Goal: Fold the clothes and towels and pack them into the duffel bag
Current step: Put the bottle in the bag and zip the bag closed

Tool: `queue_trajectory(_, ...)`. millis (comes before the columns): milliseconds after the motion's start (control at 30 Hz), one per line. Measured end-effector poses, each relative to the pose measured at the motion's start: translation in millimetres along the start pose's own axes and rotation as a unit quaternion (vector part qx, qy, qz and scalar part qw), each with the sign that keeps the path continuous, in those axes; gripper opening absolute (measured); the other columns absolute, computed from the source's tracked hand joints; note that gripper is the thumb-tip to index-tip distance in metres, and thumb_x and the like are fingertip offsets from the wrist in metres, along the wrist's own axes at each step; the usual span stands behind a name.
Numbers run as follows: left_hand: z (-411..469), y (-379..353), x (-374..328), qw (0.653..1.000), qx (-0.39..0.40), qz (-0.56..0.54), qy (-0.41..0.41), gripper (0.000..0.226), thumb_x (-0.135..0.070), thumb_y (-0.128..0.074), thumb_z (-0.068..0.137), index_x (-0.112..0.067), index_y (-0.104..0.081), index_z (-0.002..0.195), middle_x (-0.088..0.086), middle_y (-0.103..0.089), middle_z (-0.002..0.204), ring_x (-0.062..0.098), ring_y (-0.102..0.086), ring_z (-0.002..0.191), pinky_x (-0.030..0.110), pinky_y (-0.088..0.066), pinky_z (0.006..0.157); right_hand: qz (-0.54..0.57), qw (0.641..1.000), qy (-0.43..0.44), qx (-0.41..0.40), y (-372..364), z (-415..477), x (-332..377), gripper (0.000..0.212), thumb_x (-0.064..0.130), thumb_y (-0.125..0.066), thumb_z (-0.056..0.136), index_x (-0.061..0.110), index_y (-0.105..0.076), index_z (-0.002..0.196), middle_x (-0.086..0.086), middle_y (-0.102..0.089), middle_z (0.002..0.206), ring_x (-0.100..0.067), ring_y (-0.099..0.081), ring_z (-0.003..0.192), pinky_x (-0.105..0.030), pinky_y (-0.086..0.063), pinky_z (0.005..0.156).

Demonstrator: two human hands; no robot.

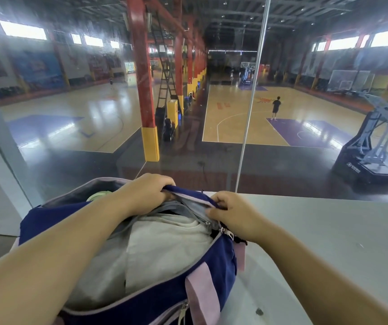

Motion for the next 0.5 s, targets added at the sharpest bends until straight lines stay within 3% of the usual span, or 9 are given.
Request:
queue_trajectory(67,0,-3,-2,1.000,0.003,-0.003,0.008,0.014,-0.021,-0.049,0.093,-0.026,-0.062,0.096,-0.004,-0.065,0.092,0.014,-0.059,0.085,0.032,-0.048,0.082,-0.050,0.999,0.007,0.021,0,-5,-5,0.016,0.018,-0.066,0.074,0.016,-0.061,0.089,-0.003,-0.069,0.088,-0.023,-0.064,0.081,-0.040,-0.053,0.076)
queue_trajectory(167,-1,-7,-9,1.000,-0.009,0.005,0.005,0.011,-0.019,-0.051,0.091,-0.028,-0.056,0.092,-0.004,-0.064,0.090,0.015,-0.059,0.082,0.034,-0.049,0.079,-0.125,0.992,0.002,0.009,4,-8,-8,0.013,0.013,-0.062,0.073,0.023,-0.056,0.078,0.005,-0.063,0.078,-0.019,-0.059,0.074,-0.032,-0.048,0.068)
queue_trajectory(267,-4,-5,-26,0.988,-0.103,0.113,-0.027,0.024,-0.009,-0.057,0.080,-0.026,-0.046,0.094,-0.006,-0.052,0.098,0.015,-0.047,0.089,0.030,-0.039,0.077,-0.108,0.994,-0.014,-0.013,7,-5,-11,0.016,0.005,-0.054,0.073,0.019,-0.054,0.066,-0.001,-0.060,0.068,-0.019,-0.052,0.064,-0.036,-0.045,0.061)
queue_trajectory(367,-17,-12,-54,0.951,-0.185,0.190,-0.160,0.031,-0.009,-0.063,0.069,-0.028,-0.041,0.082,-0.005,-0.045,0.091,0.018,-0.039,0.083,0.033,-0.039,0.071,-0.071,0.997,-0.010,-0.021,9,-2,-9,0.005,0.001,-0.052,0.072,0.002,-0.055,0.069,-0.011,-0.054,0.063,-0.020,-0.044,0.058,-0.037,-0.039,0.056)
queue_trajectory(433,-25,-25,-70,0.926,-0.177,0.198,-0.267,0.019,-0.018,-0.061,0.068,-0.027,-0.044,0.070,-0.005,-0.051,0.077,0.018,-0.045,0.068,0.033,-0.041,0.056,-0.051,0.998,-0.012,-0.029,11,-1,-8,0.010,-0.001,-0.052,0.076,-0.005,-0.052,0.067,-0.006,-0.045,0.055,-0.020,-0.037,0.055,-0.033,-0.032,0.054)
queue_trajectory(500,-27,-38,-77,0.923,-0.152,0.212,-0.283,0.008,-0.026,-0.059,0.074,-0.023,-0.055,0.068,-0.003,-0.058,0.072,0.020,-0.055,0.066,0.033,-0.041,0.055,-0.030,0.999,-0.019,-0.029,11,-1,-8,0.015,-0.001,-0.053,0.078,-0.005,-0.053,0.064,-0.003,-0.042,0.052,-0.018,-0.035,0.052,-0.030,-0.030,0.052)
Point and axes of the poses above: each hand's wrist, its own z-axis towards the middle knuckle, its own y-axis out of the back of the hand, x = y × z, the point moved 4 cm from there along z, towards the middle knuckle
